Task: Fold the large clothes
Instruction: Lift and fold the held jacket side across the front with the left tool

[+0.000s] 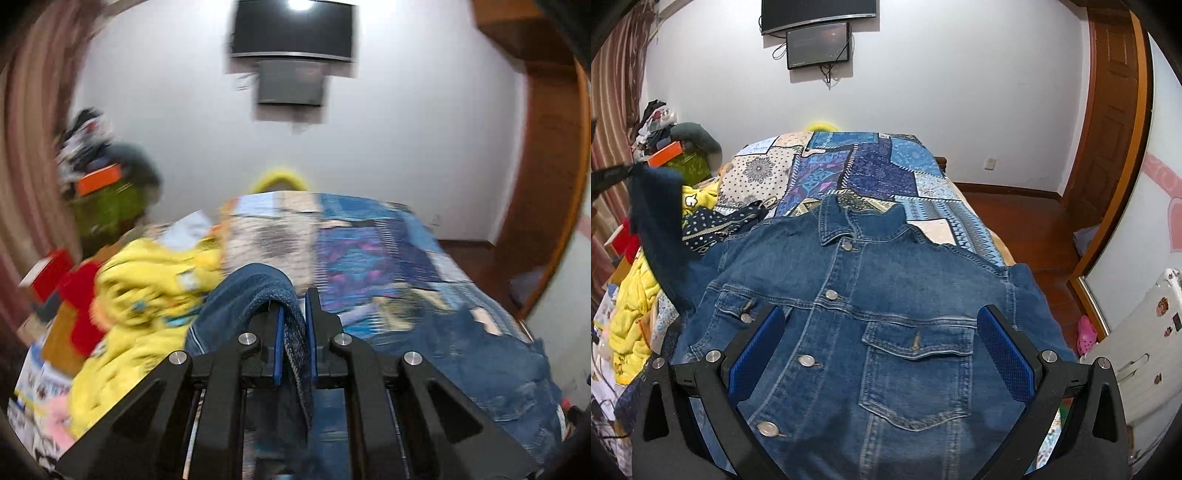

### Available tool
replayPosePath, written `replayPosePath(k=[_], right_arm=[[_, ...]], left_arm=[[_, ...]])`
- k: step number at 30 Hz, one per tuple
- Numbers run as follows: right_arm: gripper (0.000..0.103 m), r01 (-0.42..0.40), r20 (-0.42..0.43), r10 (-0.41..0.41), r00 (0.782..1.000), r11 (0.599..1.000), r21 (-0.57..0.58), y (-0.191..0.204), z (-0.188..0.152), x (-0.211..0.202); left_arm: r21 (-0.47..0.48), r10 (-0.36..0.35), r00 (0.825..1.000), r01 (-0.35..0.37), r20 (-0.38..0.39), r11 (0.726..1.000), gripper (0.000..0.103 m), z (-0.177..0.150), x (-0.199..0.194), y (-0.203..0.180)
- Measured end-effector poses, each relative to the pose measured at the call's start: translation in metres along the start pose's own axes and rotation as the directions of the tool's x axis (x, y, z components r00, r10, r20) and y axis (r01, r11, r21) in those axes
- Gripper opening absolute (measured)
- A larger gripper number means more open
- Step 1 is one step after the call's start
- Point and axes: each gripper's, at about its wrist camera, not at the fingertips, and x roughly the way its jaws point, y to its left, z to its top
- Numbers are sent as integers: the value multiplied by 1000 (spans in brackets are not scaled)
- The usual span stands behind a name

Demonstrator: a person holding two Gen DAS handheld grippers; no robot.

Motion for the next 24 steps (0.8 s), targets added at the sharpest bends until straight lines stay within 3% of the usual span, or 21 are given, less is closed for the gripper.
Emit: replayPosePath(k=[4,9,11,12,15,20,22,24], right_arm=[[103,-12,-33,12,999,1000,5,-10,-5,8],[103,-40,-72,43,996,998,48,-27,-14,12],[103,-47,-77,52,996,997,63,-33,-16,11],[103,-47,-78,53,996,997,68,-35,-17,10],[103,-38,-85,43,995,997,68,-42,-20,8],[103,-11,-103,18,994,998,65,-51,-23,12],[103,-12,-107,20,994,997,76,-53,-24,13],[103,-12,-111,21,994,996,83,-54,-25,13]], left_arm=[[139,-71,997,74,-27,987,9,-10,13,-79],[224,-158,974,192,-161,956,9,-59,39,-157],[225,-186,950,244,-250,943,9,-84,54,-181],[216,-202,929,276,-309,937,9,-101,63,-190],[219,-219,889,326,-402,920,10,-131,72,-210],[274,-187,867,340,-462,900,11,-155,66,-229],[269,-195,845,364,-499,892,19,-160,61,-230],[235,-227,819,397,-527,887,40,-163,53,-226]])
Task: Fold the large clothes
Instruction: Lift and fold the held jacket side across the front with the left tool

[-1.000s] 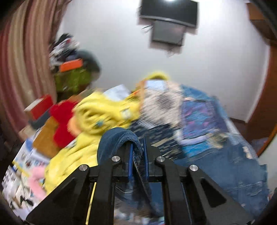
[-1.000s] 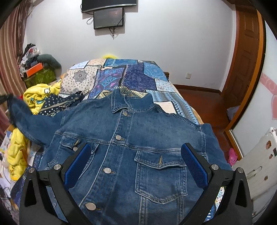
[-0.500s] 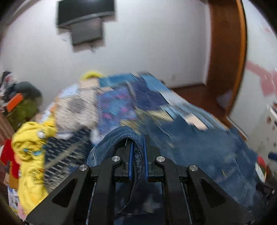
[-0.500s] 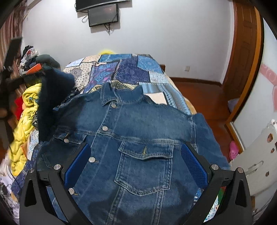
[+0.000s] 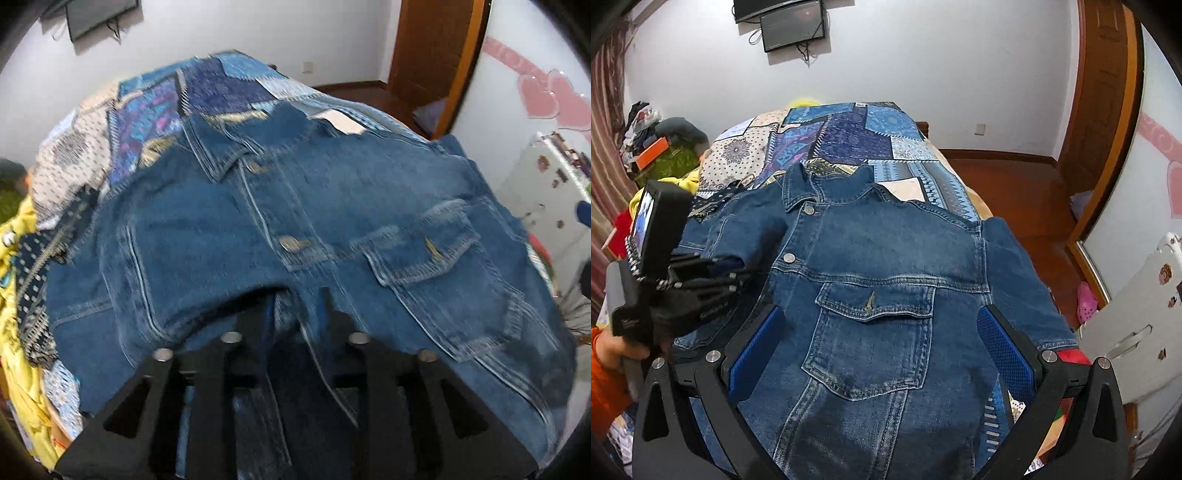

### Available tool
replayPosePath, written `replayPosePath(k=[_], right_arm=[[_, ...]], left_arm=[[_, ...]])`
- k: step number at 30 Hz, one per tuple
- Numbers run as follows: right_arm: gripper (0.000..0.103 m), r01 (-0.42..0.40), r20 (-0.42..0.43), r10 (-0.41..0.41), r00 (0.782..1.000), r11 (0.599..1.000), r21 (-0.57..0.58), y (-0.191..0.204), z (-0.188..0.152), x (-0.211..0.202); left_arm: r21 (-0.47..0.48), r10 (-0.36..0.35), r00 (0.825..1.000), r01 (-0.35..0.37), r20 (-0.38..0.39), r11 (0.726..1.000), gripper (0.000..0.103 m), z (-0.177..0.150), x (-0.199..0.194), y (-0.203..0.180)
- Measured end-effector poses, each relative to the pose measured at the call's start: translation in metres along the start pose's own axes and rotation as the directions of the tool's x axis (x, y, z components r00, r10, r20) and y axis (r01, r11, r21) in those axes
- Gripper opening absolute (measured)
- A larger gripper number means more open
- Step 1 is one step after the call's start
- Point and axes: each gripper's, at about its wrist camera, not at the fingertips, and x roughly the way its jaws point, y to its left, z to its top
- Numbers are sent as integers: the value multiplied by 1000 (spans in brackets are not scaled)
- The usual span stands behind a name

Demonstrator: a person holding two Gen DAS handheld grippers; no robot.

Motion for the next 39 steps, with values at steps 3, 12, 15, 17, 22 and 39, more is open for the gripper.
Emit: replayPosePath(k=[3,12,15,17,22,39], right_arm=[[103,3,-3,-3,1000,1000,-3,1,0,1],[103,27,11,-27,1000,999,-34,7,0,-1],[103,22,6,-22,1000,999,-31,8,-1,0],[103,22,4,-22,1000,999,-34,8,-1,1],[103,35,3,-35,999,999,-38,7,-2,0],[103,69,-22,-69,997,998,4,-19,-7,7]], left_arm=[[-35,-55,999,55,0,998,55,-5,-13,9],[-304,-202,977,213,68,929,61,-22,-51,84],[-405,-273,958,283,84,869,61,-33,-46,106],[-484,-350,932,352,99,801,61,-42,-35,119],[-614,-435,890,421,137,668,61,-52,-9,137],[-675,-190,955,294,226,676,27,-20,-2,153]])
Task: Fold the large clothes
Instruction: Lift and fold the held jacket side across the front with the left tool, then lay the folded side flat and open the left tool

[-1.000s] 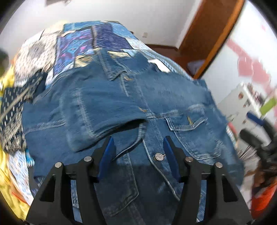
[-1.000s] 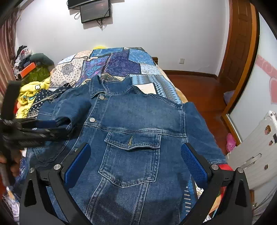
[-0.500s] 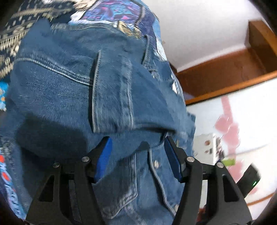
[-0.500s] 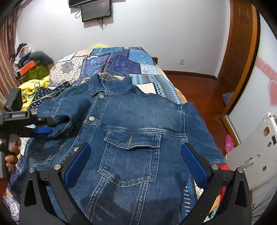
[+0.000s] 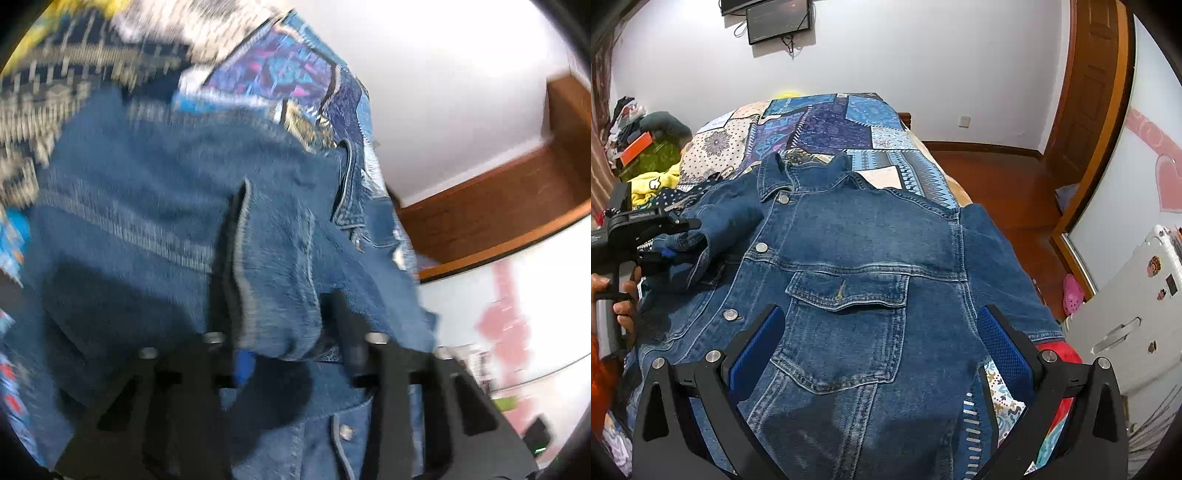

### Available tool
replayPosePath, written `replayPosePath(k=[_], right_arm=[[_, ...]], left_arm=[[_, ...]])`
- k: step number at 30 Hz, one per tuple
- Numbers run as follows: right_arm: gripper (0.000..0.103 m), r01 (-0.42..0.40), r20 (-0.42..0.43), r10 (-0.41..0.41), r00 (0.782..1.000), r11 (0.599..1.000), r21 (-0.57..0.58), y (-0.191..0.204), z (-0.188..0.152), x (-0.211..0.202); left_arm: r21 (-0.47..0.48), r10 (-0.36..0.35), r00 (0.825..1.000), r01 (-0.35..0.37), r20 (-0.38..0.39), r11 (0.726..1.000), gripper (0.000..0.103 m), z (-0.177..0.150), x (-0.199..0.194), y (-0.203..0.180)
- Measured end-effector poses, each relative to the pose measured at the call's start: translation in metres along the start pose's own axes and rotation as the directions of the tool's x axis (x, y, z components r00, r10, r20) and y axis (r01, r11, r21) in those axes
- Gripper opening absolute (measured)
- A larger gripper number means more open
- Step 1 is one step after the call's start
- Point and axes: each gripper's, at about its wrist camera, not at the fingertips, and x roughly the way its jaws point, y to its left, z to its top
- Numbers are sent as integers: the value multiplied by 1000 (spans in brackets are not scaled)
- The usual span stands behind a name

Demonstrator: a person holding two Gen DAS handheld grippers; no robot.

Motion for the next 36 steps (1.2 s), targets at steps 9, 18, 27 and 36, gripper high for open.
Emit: replayPosePath(k=[9,18,27,36], right_arm=[[103,1,15,-1,1000,999,54,-22,4,-1],[103,22,0,-22,1000,995,98,-49,3,4],[103,66,-42,-62,997,991,113,-74,-6,12],[103,88,-82,-75,994,983,164,-90,-15,22]], left_arm=[[301,31,985,-81,167,950,15,20,-15,-118],[481,11,998,-41,65,876,11,-4,52,-210],[510,96,979,8,-177,860,12,-63,124,-208],[613,142,941,82,-308,786,28,-100,120,-221]])
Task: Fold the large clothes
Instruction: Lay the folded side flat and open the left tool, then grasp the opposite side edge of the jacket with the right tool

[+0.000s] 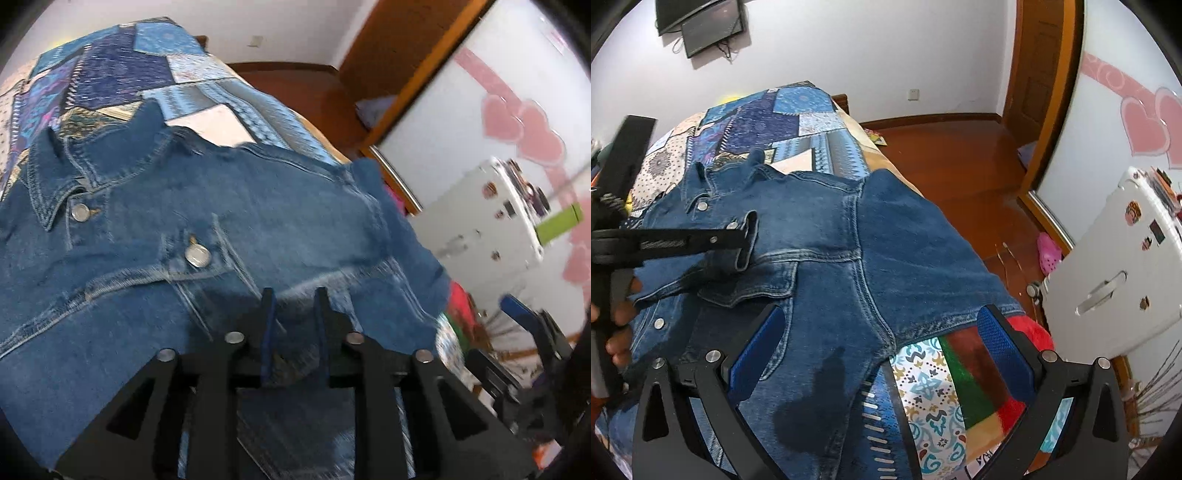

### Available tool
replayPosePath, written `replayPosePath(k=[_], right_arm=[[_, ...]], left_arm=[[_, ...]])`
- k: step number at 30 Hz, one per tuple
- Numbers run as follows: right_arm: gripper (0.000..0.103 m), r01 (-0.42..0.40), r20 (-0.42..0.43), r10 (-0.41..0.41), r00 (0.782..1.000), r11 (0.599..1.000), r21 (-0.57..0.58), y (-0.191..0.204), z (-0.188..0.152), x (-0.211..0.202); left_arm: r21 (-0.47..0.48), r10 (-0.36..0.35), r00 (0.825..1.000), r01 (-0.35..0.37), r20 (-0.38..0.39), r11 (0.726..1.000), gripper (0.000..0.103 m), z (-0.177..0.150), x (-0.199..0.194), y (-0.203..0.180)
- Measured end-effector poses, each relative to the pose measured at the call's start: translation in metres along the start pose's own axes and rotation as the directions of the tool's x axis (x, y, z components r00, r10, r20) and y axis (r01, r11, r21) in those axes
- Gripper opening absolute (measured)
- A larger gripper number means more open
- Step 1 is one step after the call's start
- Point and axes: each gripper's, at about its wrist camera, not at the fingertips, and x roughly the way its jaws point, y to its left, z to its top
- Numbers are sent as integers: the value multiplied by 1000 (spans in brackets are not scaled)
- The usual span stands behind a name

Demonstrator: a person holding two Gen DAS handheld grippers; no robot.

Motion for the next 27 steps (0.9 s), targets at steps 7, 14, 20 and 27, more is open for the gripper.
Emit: replayPosePath(k=[7,14,20,27], right_arm=[[103,15,3,-15,1000,1000,-11,-6,1,0],[103,69,34,-68,997,997,-26,-29,12,0],[103,33,-27,-32,999,998,44,-62,24,21],[103,-36,-198,79,977,977,211,-97,23,72]], left_arm=[[62,8,997,-13,80,998,45,-9,-50,-7],[42,235,954,-246,185,968,56,-23,-94,42],[-77,378,914,-371,145,925,57,-52,-100,108],[-201,428,902,-408,66,891,57,-90,-87,166]])
